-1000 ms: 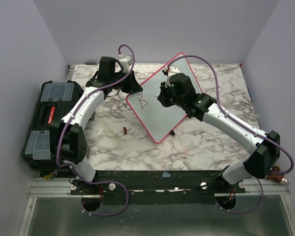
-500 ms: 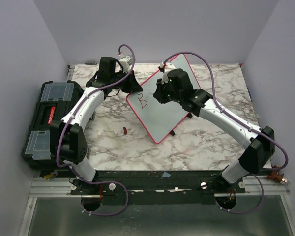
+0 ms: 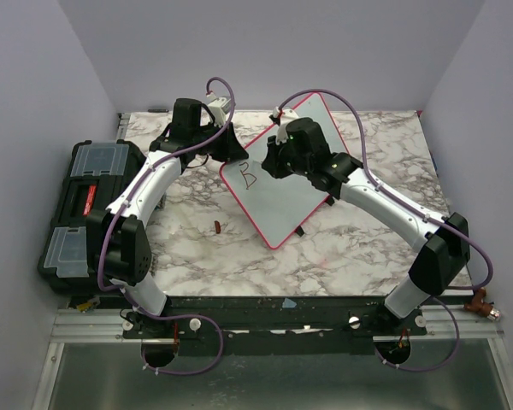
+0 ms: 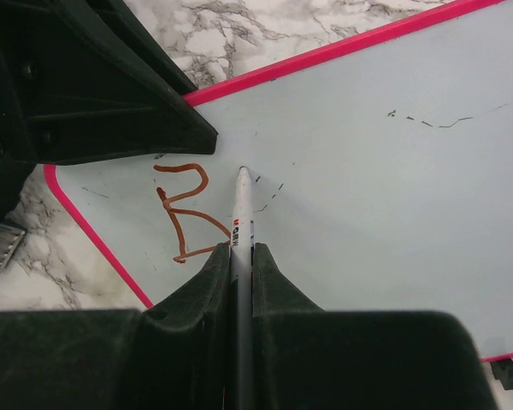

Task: Write a sentence on the whiteboard
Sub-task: Write on the whiteboard at the whiteboard stand.

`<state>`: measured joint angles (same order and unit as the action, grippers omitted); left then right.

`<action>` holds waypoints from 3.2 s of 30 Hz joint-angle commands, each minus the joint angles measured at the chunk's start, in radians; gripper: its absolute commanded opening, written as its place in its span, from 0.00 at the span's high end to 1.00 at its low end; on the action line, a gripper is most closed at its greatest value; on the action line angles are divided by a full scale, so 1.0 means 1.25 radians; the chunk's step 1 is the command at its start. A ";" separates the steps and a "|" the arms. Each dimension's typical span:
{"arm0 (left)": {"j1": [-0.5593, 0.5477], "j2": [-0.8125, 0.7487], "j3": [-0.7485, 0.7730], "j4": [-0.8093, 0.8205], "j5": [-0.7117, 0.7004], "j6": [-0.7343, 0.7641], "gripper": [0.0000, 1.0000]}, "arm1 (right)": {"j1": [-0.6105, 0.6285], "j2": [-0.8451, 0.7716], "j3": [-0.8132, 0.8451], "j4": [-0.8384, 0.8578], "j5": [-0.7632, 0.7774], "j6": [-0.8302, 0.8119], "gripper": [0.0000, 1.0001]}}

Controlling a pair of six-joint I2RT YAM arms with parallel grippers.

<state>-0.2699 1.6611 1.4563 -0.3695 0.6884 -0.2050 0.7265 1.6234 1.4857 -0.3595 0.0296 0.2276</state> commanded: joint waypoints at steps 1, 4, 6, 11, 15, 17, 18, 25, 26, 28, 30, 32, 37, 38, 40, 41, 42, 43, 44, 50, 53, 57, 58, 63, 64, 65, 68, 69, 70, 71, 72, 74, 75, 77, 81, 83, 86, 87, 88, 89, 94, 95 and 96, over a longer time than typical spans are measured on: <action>-0.014 -0.019 -0.005 -0.027 -0.024 0.068 1.00 | 0.000 0.018 0.016 0.019 -0.019 -0.001 0.99; -0.014 -0.019 -0.004 -0.028 -0.024 0.068 1.00 | 0.000 0.018 0.007 0.020 -0.017 -0.003 0.99; -0.014 -0.019 -0.005 -0.028 -0.024 0.068 1.00 | 0.000 0.018 0.000 0.020 -0.011 -0.005 0.99; -0.014 -0.019 -0.004 -0.029 -0.024 0.068 1.00 | 0.000 0.014 -0.023 0.018 -0.011 -0.006 0.99; -0.014 -0.017 -0.004 -0.028 -0.024 0.068 1.00 | 0.000 0.009 -0.043 0.015 -0.008 -0.006 0.99; -0.014 -0.018 -0.003 -0.029 -0.024 0.067 1.00 | 0.000 0.007 -0.053 0.012 -0.008 -0.006 0.99; -0.014 -0.018 -0.002 -0.028 -0.024 0.067 1.00 | 0.000 0.005 -0.057 0.012 -0.008 -0.005 0.99; -0.014 -0.018 -0.001 -0.029 -0.023 0.067 1.00 | 0.000 -0.012 -0.083 -0.001 -0.016 -0.001 0.99; -0.015 -0.017 -0.001 -0.029 -0.023 0.067 1.00 | 0.000 -0.014 -0.087 -0.004 -0.018 -0.001 0.99; -0.014 -0.017 0.000 -0.029 -0.023 0.067 1.00 | 0.000 -0.021 -0.096 -0.008 -0.019 0.003 0.99; -0.014 -0.018 0.000 -0.029 -0.023 0.066 1.00 | 0.000 -0.028 -0.105 -0.013 -0.018 0.007 0.99; -0.014 -0.017 0.001 -0.030 -0.024 0.067 1.00 | 0.000 -0.034 -0.112 -0.018 -0.042 0.011 0.99; -0.015 -0.019 0.003 -0.033 -0.025 0.067 1.00 | 0.000 -0.038 -0.117 -0.028 -0.064 0.018 0.99; -0.015 -0.020 0.003 -0.033 -0.025 0.067 1.00 | 0.000 -0.038 -0.118 -0.028 -0.069 0.019 0.99; -0.015 -0.020 0.003 -0.034 -0.025 0.067 1.00 | 0.000 -0.037 -0.120 -0.028 -0.073 0.021 0.99; -0.015 -0.020 0.003 -0.034 -0.025 0.067 1.00 | 0.000 -0.037 -0.120 -0.028 -0.072 0.021 0.99; -0.015 -0.020 0.003 -0.033 -0.025 0.067 1.00 | 0.000 -0.036 -0.118 -0.028 -0.070 0.023 0.99; -0.016 -0.020 0.002 -0.034 -0.025 0.067 1.00 | 0.000 -0.035 -0.116 -0.027 -0.066 0.022 0.99; -0.016 -0.021 0.002 -0.036 -0.025 0.068 1.00 | 0.000 -0.033 -0.114 -0.027 -0.061 0.024 0.99; -0.017 -0.022 0.003 -0.037 -0.028 0.068 1.00 | 0.000 -0.019 -0.083 -0.029 -0.028 0.030 0.99; -0.018 -0.022 0.002 -0.036 -0.028 0.069 1.00 | 0.000 -0.011 -0.060 -0.034 0.014 0.031 0.99; -0.019 -0.023 0.001 -0.037 -0.029 0.069 1.00 | 0.000 0.001 -0.038 -0.035 0.042 0.031 0.99; -0.020 -0.025 0.001 -0.038 -0.029 0.069 1.00 | 0.000 0.003 -0.034 -0.035 0.049 0.032 0.99; -0.020 -0.025 0.002 -0.039 -0.029 0.071 1.00 | 0.000 0.015 -0.013 -0.033 0.057 0.032 0.99; -0.020 -0.023 0.003 -0.038 -0.028 0.071 1.00 | 0.000 0.018 -0.008 -0.033 0.057 0.032 0.99; -0.020 -0.023 0.003 -0.039 -0.029 0.071 1.00 | 0.000 0.019 -0.004 -0.032 0.057 0.031 0.99; -0.021 -0.022 0.004 -0.040 -0.030 0.072 1.00 | 0.000 0.025 0.007 -0.029 0.060 0.030 0.99; -0.021 -0.022 0.003 -0.041 -0.030 0.071 1.00 | 0.000 0.028 0.012 -0.028 0.058 0.030 0.99; -0.021 -0.022 0.004 -0.041 -0.030 0.072 1.00 | 0.000 0.029 0.015 -0.029 0.058 0.030 0.99; -0.021 -0.024 0.005 -0.042 -0.029 0.072 1.00 | 0.000 0.031 0.019 -0.028 0.055 0.030 0.99; -0.021 -0.023 0.005 -0.042 -0.029 0.072 1.00 | 0.000 0.034 0.022 -0.027 0.052 0.030 0.99; -0.021 -0.023 0.007 -0.044 -0.029 0.072 1.00 | 0.000 0.037 0.028 -0.023 0.047 0.032 0.99; -0.021 -0.023 0.007 -0.043 -0.030 0.072 1.00 | 0.000 0.039 0.030 -0.022 0.045 0.033 0.99; -0.021 -0.022 0.006 -0.044 -0.030 0.073 1.00 | 0.000 0.042 0.035 -0.021 0.046 0.033 0.99; -0.021 -0.022 0.009 -0.046 -0.030 0.073 1.00 | 0.000 0.047 0.048 -0.022 0.060 0.033 0.99; -0.021 -0.022 0.009 -0.046 -0.033 0.073 1.00 | 0.000 0.048 0.055 -0.027 0.069 0.032 0.99; -0.022 -0.022 0.011 -0.049 -0.035 0.074 1.00 | 0.000 0.039 0.069 -0.039 0.085 0.031 0.99; -0.021 -0.023 0.012 -0.049 -0.035 0.074 1.00 | 0.000 0.033 0.070 -0.040 0.092 0.030 0.99; -0.021 -0.022 0.011 -0.049 -0.035 0.074 1.00 | 0.000 0.023 0.070 -0.040 0.098 0.028 0.99; -0.021 -0.021 0.012 -0.049 -0.035 0.074 1.00 | 0.000 0.015 0.070 -0.040 0.102 0.027 0.99; -0.022 -0.021 0.015 -0.054 -0.036 0.074 1.00 | 0.000 -0.031 0.045 -0.029 0.132 0.017 0.99; -0.021 -0.022 0.014 -0.054 -0.036 0.074 1.00 | 0.000 -0.042 0.035 -0.023 0.143 0.016 0.99; -0.021 -0.024 0.012 -0.052 -0.037 0.074 1.00 | 0.000 -0.051 0.021 -0.015 0.153 0.016 0.99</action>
<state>-0.2756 1.6585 1.4635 -0.3912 0.6647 -0.1978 0.7254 1.6356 1.5406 -0.3988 0.1467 0.2607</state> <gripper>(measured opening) 0.130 0.125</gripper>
